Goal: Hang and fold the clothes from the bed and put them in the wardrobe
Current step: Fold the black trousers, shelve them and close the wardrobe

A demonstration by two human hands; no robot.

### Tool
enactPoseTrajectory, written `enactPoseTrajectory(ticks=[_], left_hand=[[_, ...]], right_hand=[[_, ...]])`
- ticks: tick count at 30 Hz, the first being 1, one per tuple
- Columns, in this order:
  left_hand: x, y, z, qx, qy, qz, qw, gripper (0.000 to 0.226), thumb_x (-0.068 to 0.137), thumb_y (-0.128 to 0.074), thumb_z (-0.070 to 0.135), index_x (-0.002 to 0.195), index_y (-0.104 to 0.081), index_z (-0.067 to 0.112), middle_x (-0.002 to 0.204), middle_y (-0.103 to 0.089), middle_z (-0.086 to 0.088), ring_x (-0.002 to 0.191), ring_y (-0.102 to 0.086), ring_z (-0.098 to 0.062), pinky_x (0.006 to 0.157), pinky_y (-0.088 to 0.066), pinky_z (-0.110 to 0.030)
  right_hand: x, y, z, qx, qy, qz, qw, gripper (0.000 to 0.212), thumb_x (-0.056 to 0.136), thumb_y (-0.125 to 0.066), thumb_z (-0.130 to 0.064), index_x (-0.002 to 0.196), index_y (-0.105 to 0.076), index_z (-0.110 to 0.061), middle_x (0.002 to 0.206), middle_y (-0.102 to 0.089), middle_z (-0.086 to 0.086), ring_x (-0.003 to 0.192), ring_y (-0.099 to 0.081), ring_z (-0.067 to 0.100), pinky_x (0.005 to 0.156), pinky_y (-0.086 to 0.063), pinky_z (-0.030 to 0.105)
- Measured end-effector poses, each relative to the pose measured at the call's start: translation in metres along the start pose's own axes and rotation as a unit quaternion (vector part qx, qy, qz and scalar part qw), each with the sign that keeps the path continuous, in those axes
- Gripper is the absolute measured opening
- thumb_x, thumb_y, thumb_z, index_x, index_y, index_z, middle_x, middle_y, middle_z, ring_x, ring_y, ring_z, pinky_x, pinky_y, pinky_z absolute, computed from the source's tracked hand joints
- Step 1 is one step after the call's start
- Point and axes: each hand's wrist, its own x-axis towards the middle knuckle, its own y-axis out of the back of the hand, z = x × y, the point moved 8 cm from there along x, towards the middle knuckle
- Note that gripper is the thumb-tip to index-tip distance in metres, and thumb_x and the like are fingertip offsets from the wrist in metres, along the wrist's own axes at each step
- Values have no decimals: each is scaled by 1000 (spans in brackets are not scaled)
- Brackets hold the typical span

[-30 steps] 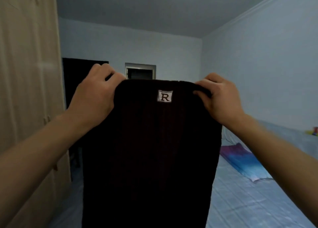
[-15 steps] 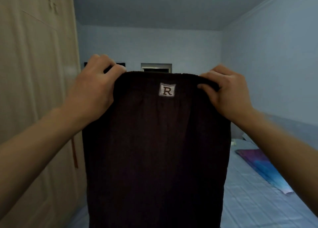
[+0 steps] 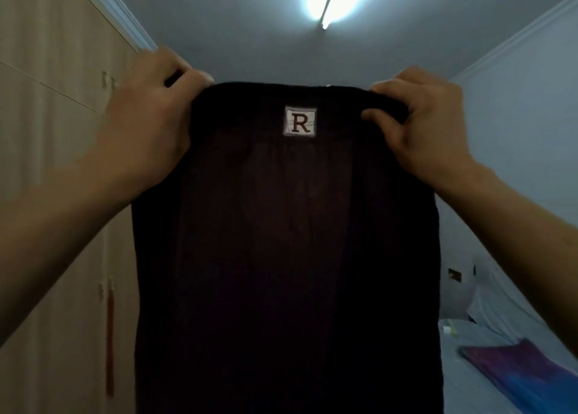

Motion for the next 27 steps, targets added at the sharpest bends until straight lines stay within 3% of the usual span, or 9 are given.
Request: enactPoseTrajectory(ticks=[5, 8, 14, 17, 20, 27], left_hand=[[-18, -85, -33, -24, 15, -27, 999, 38, 100, -42, 33, 115, -62, 5, 102, -54, -22, 93, -51, -38, 71, -39, -42], [-56, -148, -38, -54, 27, -75, 995, 39, 94, -42, 30, 112, -64, 5, 99, -54, -18, 90, -50, -35, 70, -45, -46], [-155, -283, -31, -90, 60, -161, 981, 35, 92, -40, 30, 111, -61, 9, 100, -51, -12, 95, -50, -32, 62, -52, -50], [-204, -351, -14, -92, 53, -204, 973, 23, 95, -51, 19, 111, -61, 7, 99, -52, -13, 92, -48, -31, 60, -53, -51], [-250, -414, 2, -87, 69, -252, 961, 23, 89, -66, 10, 112, -62, 6, 99, -54, -12, 90, -49, -29, 56, -53, -48], [-369, -558, 18, -106, 93, -328, 934, 24, 87, -68, 3, 110, -62, 7, 100, -53, -11, 92, -50, -28, 55, -54, -45]], right_hand=[[-8, -74, 37, -16, -12, -54, 998, 22, 84, -69, -25, 101, -73, -11, 91, -66, 11, 83, -63, 31, 74, -51, 42], [-43, -132, 63, -9, -35, -93, 995, 19, 84, -71, -21, 100, -74, -11, 89, -65, 9, 79, -64, 30, 72, -52, 42], [-149, -245, 123, 4, -80, -192, 978, 15, 85, -71, -19, 99, -73, -15, 91, -64, 3, 78, -63, 26, 70, -54, 40], [-211, -294, 154, -4, -105, -230, 968, 15, 85, -72, -19, 100, -74, -15, 92, -65, 3, 78, -63, 26, 69, -53, 35], [-273, -345, 187, -5, -145, -265, 953, 18, 86, -73, -23, 104, -73, -19, 97, -66, -1, 84, -64, 24, 72, -56, 40], [-399, -467, 250, 4, -196, -312, 930, 23, 87, -72, -23, 109, -72, -18, 99, -64, -3, 87, -64, 24, 72, -56, 41]])
